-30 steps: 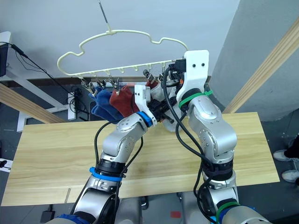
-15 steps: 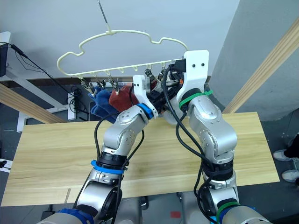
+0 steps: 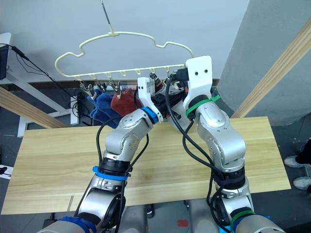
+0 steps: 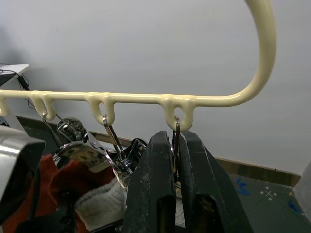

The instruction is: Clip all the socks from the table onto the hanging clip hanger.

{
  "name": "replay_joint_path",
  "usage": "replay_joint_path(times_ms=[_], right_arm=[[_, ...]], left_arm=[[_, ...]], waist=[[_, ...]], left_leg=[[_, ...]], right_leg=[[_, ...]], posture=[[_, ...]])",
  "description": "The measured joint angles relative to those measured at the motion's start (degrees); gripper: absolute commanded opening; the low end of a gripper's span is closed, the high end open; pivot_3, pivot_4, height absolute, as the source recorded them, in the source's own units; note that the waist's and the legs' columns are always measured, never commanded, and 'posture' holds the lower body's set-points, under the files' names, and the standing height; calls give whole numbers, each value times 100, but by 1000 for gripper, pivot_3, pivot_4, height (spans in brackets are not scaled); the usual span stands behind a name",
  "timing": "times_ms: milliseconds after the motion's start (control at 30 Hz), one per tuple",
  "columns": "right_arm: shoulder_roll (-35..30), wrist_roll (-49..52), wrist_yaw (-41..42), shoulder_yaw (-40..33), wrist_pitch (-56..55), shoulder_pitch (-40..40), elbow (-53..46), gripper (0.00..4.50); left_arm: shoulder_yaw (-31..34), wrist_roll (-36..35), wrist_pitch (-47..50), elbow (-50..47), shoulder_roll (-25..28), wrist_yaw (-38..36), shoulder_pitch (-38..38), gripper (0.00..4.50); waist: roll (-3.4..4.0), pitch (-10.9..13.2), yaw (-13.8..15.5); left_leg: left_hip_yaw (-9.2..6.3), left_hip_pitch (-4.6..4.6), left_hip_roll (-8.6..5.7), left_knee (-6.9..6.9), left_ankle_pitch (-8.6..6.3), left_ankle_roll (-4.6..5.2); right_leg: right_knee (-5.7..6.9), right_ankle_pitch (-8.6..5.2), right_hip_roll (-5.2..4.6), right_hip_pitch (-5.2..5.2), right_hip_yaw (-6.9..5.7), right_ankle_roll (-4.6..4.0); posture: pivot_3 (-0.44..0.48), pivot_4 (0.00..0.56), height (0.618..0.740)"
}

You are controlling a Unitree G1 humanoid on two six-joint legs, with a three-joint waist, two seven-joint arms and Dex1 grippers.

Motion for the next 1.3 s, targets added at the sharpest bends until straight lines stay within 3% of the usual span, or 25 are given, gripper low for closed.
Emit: replay_joint_path(times_ms=[100, 267, 433, 600, 733, 933, 1067, 1300], right_arm=[[22, -55, -15, 30, -89, 36, -6, 822], [94, -58, -43, -52, -132, 41, -7, 2734], [173, 28, -21, -197, -44, 173, -294, 4483], [15, 474, 314, -275, 403, 404, -943, 4500], [-556, 931, 878, -301, 763, 701, -1369, 4500], [-1974, 1595, 2051, -500, 993, 1141, -1737, 4500], [-2777, 1879, 2908, -719, 647, 1383, -1788, 4500], [-3711, 2060, 3961, -1415, -208, 1530, -1252, 4500]], left_arm=[[0, -3, 0, -20, 7, -18, 8, 0], [-3, -11, 1, -98, 60, -62, 16, 1438], [-348, 141, -146, -299, 516, -554, 297, 2975], [-563, 335, -409, -468, 1004, -1081, 716, 4460], [-680, 502, -868, -710, 1539, -1580, 1036, 4460], [-476, 377, -1522, -1256, 2450, -2466, 1814, 4460], [167, -19, -1450, -1703, 3385, -2984, 2258, 4460], [1710, -255, -371, -2271, 4855, -2877, 3036, 4460]], waist=[[0, 0, 0], [0, 0, 2], [0, 0, 0], [0, 0, 8], [0, 0, 12], [0, 1, 27], [-2, 2, 20], [-2, 1, 116]], left_leg=[[0, 0, 0, 0, 0, 0], [0, 0, 0, 0, 0, 0], [1, 1, 3, -2, 1, -2], [-2, 1, 2, 1, 1, -2], [-1, 3, 1, 2, 0, -1], [-2, 3, 3, -1, -1, 2], [-4, 8, 7, -2, -11, 19], [0, 10, 1, -2, -4, 6]], right_leg=[[0, 0, 0, 0, 0, 0], [0, 0, 0, 0, 0, 0], [0, 1, 0, 0, 1, -2], [1, 0, 0, 0, -1, 0], [2, -13, 0, 3, 2, 23], [-2, -15, 1, 2, 1, 25], [-1, -15, 6, 3, 1, 25], [-10, -16, -1, 6, -1, 27]], posture=[[-156, 402, 701], [-155, 398, 701], [-155, 398, 701], [-156, 398, 701], [-143, 395, 701], [-107, 390, 701], [-61, 386, 701], [53, 341, 701]])
